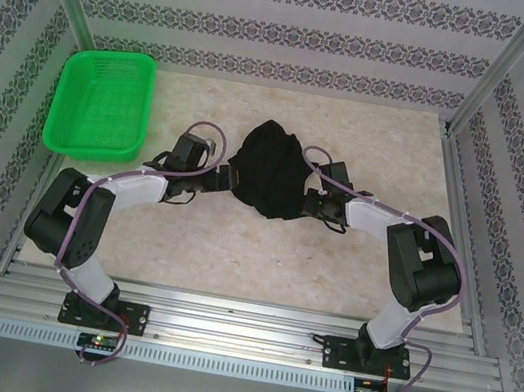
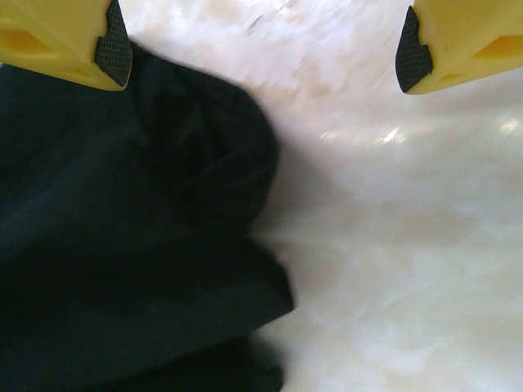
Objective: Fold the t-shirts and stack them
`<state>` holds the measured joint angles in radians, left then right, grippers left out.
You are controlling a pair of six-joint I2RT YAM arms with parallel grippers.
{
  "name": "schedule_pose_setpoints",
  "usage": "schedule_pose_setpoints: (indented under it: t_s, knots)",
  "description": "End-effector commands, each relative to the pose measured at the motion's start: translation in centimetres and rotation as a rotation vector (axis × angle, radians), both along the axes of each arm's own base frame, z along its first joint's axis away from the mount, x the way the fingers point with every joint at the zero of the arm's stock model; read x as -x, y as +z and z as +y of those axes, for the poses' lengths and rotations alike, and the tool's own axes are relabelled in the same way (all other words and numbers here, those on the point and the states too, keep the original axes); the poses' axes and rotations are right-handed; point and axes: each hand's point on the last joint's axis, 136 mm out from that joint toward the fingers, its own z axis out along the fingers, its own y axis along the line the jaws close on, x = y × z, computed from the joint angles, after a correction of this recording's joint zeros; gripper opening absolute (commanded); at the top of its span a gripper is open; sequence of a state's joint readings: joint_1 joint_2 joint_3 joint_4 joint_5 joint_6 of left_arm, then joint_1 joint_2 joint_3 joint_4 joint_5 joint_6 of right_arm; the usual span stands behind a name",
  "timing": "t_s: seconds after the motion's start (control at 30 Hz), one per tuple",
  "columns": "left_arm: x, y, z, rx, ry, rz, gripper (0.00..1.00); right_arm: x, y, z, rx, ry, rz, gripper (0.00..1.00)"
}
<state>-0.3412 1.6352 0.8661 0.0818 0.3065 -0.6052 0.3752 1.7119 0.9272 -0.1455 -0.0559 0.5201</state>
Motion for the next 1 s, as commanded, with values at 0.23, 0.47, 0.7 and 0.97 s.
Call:
schedule_pose_setpoints:
  t_s: [0.23, 0.47, 0.7, 0.97]
  knots:
    - [-0.3, 1.0, -2.0, 0.116, -0.018, -0.100, 0.86, -1.5, 15.8, 0.2, -0.043, 0.046, -0.301, 0.00]
    - [-1.9, -1.6, -3.8, 0.084, -0.029, -0.061, 0.67, 0.2, 8.4, -0.7, 0.022, 0.058, -0.119, 0.48]
    - [-4.4, -2.1, -5.4, 0.030, -0.031, -0.080, 0.55, 0.6, 3.1, -0.4, 0.064, 0.084, -0.005, 0.48]
    - [-6.4, -1.6, -6.8, -0.007, -0.073, -0.103, 0.07, 1.2, 0.8, 0.0, 0.062, 0.086, 0.040, 0.46]
